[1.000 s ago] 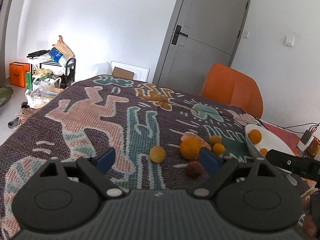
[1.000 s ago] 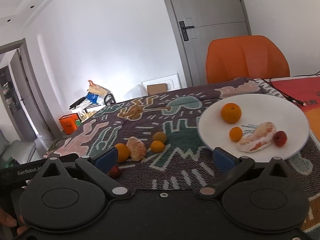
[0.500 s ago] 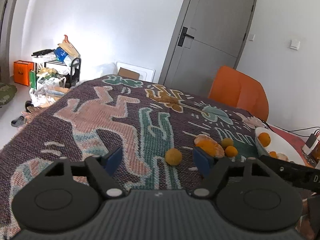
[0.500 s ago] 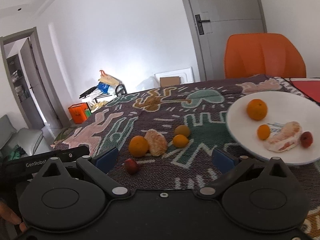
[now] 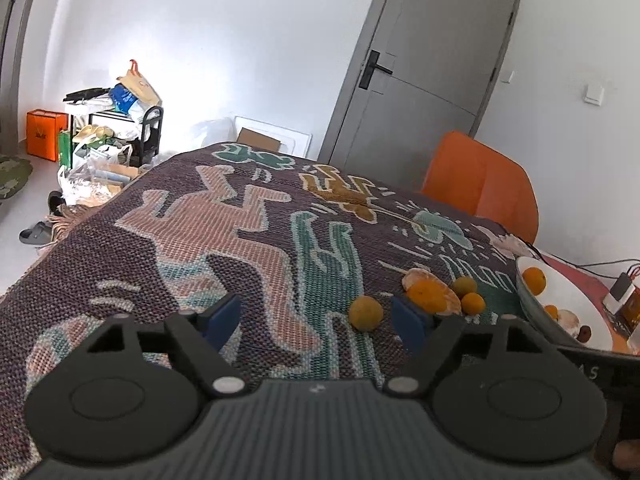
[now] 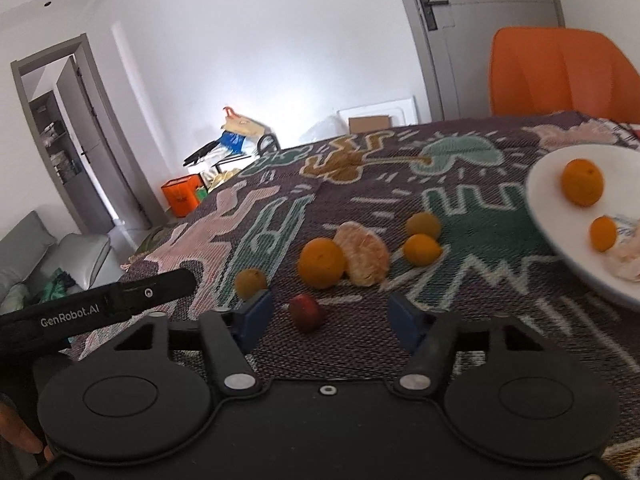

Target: Organize fruits

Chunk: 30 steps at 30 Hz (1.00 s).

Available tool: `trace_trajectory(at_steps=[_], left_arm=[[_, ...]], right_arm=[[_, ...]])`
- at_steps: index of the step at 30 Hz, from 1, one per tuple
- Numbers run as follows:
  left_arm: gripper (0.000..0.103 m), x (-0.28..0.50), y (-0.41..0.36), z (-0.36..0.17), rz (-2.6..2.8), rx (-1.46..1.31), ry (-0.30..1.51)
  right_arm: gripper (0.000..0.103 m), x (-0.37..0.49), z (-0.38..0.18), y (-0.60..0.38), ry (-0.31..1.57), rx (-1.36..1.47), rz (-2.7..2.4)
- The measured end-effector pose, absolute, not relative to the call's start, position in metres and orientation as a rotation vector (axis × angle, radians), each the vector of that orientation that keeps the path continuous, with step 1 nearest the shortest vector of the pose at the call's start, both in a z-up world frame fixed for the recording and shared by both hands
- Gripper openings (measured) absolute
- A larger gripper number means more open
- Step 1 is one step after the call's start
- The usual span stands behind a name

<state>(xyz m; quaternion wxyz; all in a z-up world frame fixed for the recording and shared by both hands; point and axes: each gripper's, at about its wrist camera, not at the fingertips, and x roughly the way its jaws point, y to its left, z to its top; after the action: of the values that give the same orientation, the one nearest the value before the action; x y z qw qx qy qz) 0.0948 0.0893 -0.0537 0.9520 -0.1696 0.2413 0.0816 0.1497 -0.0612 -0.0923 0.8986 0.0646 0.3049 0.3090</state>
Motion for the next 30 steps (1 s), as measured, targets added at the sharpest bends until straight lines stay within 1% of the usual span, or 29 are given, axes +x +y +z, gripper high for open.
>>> trace_trajectory(at_steps=[4,13,15,16,22,30], left_arm=[[0.08,0.094,0.095,-0.055,0.17,-0.362,0.487],[0.08,0.095,0.099,-0.056,0.165,-0.377,0.488],[0.08,0.096,0.098,-0.056,0.16,-0.382,0.488],[0.08,0.097,0.098,-0.056,0.158,-0.383,0.487],[0.08,0.105,0.091,-0.057,0.145,-0.384,0.492],[0.075,0.114,0.078,-0.06,0.125,-0.368,0.501]], right_arm=[[0.054,0.153,-0.095,-0.053,0.648,0.13,0.653],[0.039,0.158,-0.101,-0.043,0.669,0.121,0.669],[0.023,0.16,-0.104,-0.042,0.677,0.12,0.669],[0.021,0.161,-0.105,-0.042,0.681,0.125,0.67],[0.021,0.16,-0.103,-0.051,0.672,0.145,0.669],[0.021,0.158,-0.098,-0.072,0.652,0.159,0.636]])
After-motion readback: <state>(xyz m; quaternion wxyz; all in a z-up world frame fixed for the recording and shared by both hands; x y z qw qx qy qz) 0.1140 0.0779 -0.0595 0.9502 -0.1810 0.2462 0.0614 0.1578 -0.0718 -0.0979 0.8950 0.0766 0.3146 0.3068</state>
